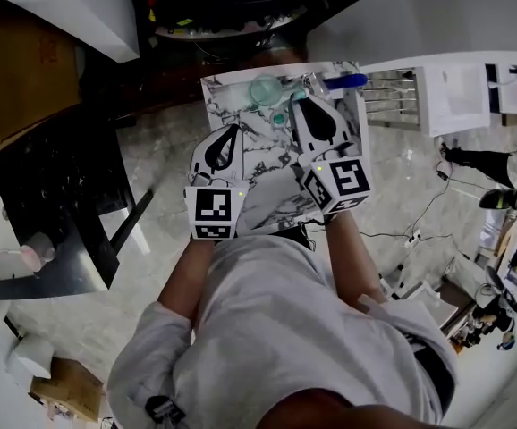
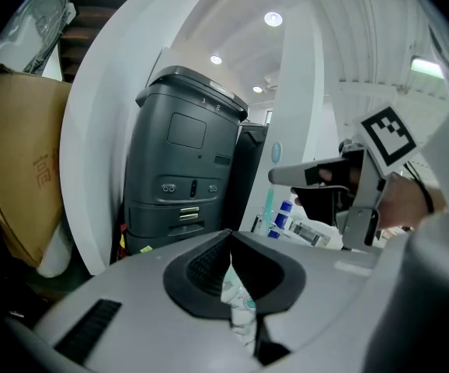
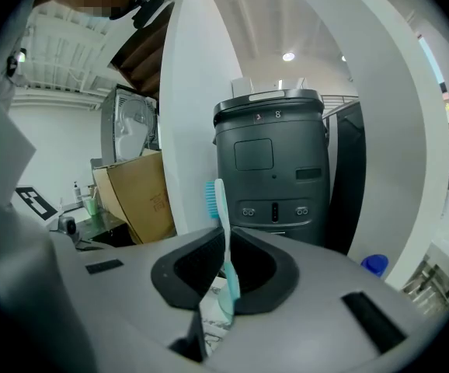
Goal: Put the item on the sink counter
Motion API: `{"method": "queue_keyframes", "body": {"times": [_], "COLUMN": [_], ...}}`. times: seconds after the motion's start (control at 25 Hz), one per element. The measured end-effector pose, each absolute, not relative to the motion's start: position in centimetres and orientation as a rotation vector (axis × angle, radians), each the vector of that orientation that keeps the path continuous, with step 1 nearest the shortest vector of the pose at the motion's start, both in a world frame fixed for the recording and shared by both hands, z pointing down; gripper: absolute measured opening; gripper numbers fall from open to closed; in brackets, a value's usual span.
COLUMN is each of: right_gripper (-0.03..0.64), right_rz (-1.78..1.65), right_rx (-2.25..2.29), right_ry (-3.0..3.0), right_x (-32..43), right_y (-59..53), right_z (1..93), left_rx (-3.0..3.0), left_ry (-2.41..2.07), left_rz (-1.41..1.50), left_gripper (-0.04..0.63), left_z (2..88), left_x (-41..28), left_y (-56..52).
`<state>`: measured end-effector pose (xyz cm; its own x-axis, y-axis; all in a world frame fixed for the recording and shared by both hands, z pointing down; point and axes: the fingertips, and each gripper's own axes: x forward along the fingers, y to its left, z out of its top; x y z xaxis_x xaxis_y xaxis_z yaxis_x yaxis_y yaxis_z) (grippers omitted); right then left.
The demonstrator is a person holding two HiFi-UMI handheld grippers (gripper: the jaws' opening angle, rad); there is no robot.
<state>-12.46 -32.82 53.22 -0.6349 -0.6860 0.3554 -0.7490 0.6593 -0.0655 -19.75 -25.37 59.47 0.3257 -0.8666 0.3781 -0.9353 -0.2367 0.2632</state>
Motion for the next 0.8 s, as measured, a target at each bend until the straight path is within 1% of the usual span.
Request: {"method": "queue_keyframes", "body": {"times": [0.28, 0.8], "right_gripper": [0.023, 0.023], "right_rz": [0.294, 0.368], "right_rx": [1.087, 1.026], "right_ry": [-2.571, -2.466], "right_x": [-14.5, -15.9], "right_y": [-34.4, -35.9], "right_z": [54.0, 59.5], "left_rx": [2.13, 2.088], "left_ry": [-1.606, -1.551], "left_rz": [0.193, 0.192], "left_gripper": [0.011, 0.011], "left_z": [60.0, 63.2], "left_x": [-21.4, -22.5], "left_y": [-27.1, -28.7]}}
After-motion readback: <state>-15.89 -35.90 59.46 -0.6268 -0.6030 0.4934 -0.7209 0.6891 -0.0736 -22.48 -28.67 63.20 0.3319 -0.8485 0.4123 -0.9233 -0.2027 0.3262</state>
